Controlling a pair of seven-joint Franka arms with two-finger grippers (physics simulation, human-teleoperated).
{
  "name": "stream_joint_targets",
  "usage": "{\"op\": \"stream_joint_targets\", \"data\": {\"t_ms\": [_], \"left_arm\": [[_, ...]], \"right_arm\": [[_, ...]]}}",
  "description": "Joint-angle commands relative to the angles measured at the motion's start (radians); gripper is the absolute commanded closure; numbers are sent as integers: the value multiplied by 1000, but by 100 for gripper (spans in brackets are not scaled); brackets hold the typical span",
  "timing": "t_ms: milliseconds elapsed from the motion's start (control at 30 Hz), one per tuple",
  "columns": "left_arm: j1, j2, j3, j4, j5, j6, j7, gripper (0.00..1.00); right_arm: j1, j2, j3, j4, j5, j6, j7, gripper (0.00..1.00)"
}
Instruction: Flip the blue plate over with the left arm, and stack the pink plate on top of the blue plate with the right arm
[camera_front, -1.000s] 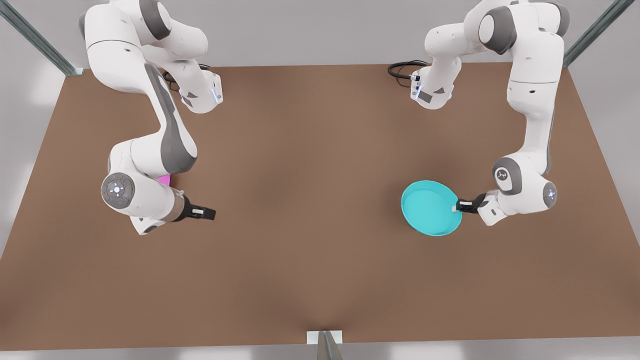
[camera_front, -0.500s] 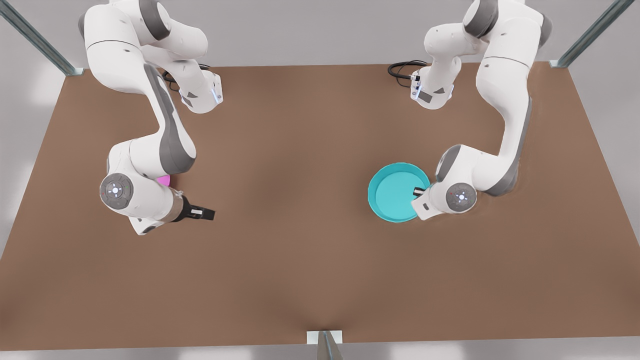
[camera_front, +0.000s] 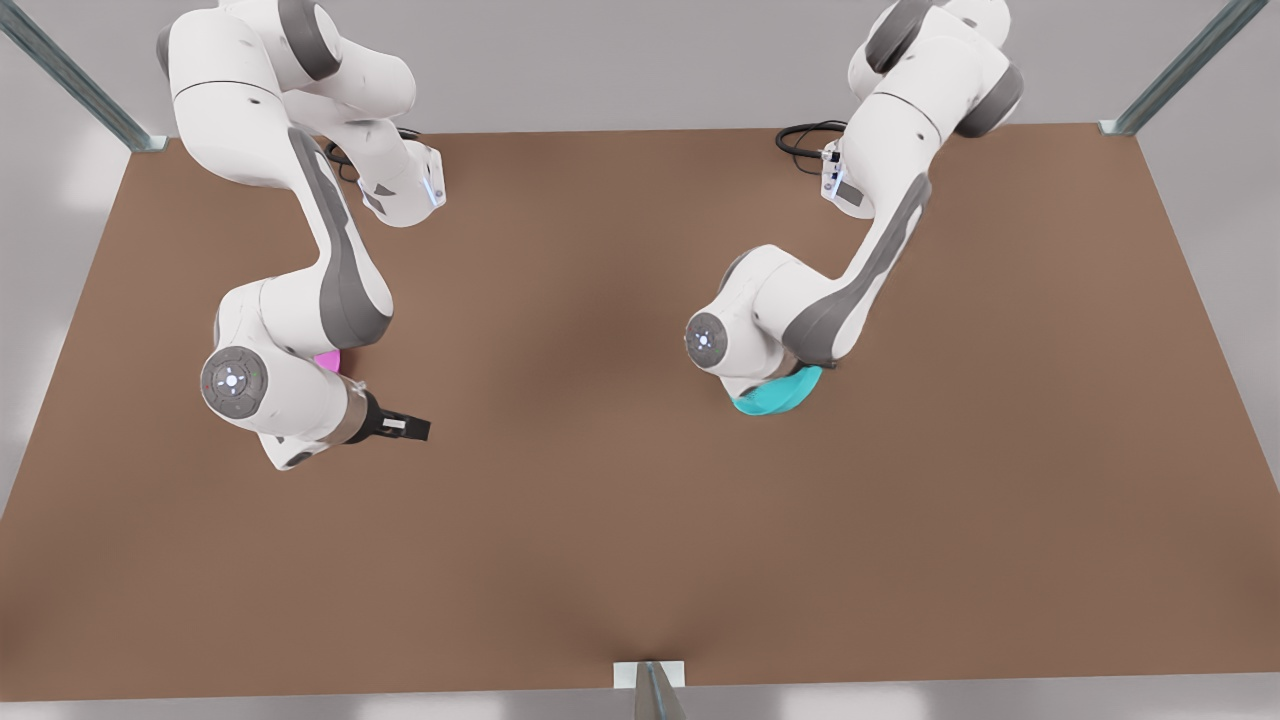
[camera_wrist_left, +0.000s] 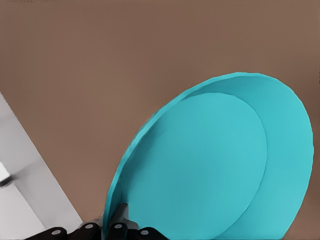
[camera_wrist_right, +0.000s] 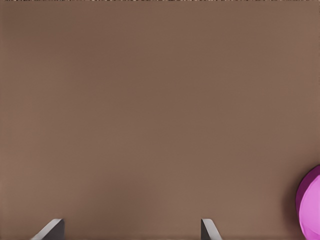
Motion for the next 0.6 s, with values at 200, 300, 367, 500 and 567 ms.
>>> {"op": "stream_joint_targets", "data": {"t_ms": [200,300,367,500,567], "left_arm": [[-191,107,0,109,253,-217,-91,79],[-249,133,0,111,327,-286,-114,79],[-315,177,11,146,385,-352,-120,79],[-386,253,13,191,505,-445,-120,79],[-403,286,13,191,569,-493,-120,79]], "right_arm": [[-8,0,0,11,-8,-2,-31,0],[-47,0,-6,18,-29,-26,-224,0],[-60,0,-6,61,-67,-29,-236,0],[-61,0,-6,64,-66,-34,-238,0],[-63,1,-6,64,-67,-34,-239,0]]}}
